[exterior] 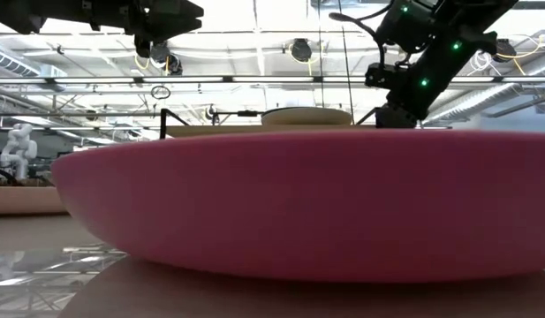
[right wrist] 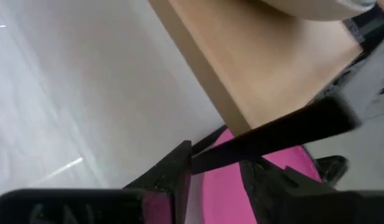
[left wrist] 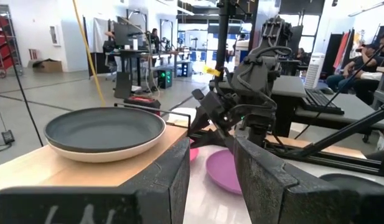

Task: Place and stack plates onto a shelf
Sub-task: Stack the top pink plate on top of the black plate on the shelf

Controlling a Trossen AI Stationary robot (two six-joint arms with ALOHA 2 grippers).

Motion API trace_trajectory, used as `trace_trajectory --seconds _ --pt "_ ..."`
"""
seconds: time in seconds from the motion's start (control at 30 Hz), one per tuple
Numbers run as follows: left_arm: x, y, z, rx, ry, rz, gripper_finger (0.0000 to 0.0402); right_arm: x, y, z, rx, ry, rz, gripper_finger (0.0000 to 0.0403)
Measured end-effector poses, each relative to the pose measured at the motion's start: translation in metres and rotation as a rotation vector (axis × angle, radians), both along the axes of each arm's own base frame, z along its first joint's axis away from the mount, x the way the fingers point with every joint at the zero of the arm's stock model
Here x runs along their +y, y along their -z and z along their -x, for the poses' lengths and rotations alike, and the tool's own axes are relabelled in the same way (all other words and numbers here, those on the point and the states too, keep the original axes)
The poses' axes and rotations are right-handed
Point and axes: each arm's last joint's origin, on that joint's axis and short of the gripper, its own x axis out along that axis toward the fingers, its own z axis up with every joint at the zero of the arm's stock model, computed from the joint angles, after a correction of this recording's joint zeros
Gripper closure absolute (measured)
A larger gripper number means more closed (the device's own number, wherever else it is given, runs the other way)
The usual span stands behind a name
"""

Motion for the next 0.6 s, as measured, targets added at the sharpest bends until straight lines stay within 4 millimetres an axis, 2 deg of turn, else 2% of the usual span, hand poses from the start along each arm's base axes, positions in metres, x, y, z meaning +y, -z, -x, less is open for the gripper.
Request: trace_trajectory --seconds 0.23,0.4,0.6 --pt "0.0 0.0 0.0 0.0 0.0 0.0 0.0273 0.001 0.004 0.005 0.073 -0.013 -0.03 0.0289" --pt "0.0 0.0 0.0 0.001 -0.001 -0.001 0.0273 -0.001 0.01 0.016 0.147 0.056 -0.07 0.0289" --pt "0.0 0.0 0.0 0.001 -0.004 0.0 0.0273 -0.003 0.029 0.031 0.192 0.098 -0.159 0.0289"
